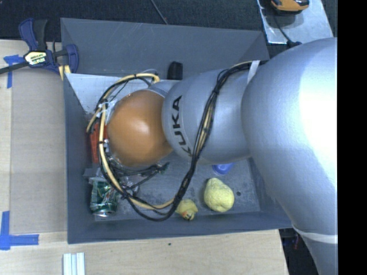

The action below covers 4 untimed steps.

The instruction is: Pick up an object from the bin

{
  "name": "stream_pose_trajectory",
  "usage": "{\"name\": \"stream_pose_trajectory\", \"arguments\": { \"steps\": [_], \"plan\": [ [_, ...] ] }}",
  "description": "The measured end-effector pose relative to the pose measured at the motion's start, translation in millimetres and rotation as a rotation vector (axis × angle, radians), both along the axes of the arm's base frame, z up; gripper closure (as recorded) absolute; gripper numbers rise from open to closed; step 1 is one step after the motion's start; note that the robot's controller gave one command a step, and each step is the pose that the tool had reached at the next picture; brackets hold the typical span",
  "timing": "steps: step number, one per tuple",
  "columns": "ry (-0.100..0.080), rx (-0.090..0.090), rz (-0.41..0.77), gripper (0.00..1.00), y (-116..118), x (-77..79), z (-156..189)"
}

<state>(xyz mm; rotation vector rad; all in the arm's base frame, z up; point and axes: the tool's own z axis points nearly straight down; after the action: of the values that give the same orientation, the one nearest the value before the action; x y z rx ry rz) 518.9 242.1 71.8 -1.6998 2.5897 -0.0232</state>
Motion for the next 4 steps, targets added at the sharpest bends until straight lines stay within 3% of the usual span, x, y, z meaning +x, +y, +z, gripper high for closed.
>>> {"name": "stream_pose_trajectory", "arguments": {
  "steps": [3, 4],
  "plan": [
    [-0.005, 0.006, -0.002, 1.0, 0.9, 0.3, 38.9],
    [0.001, 0.004, -0.003, 1.0, 0.5, -1.4, 60.7]
  ]
}}
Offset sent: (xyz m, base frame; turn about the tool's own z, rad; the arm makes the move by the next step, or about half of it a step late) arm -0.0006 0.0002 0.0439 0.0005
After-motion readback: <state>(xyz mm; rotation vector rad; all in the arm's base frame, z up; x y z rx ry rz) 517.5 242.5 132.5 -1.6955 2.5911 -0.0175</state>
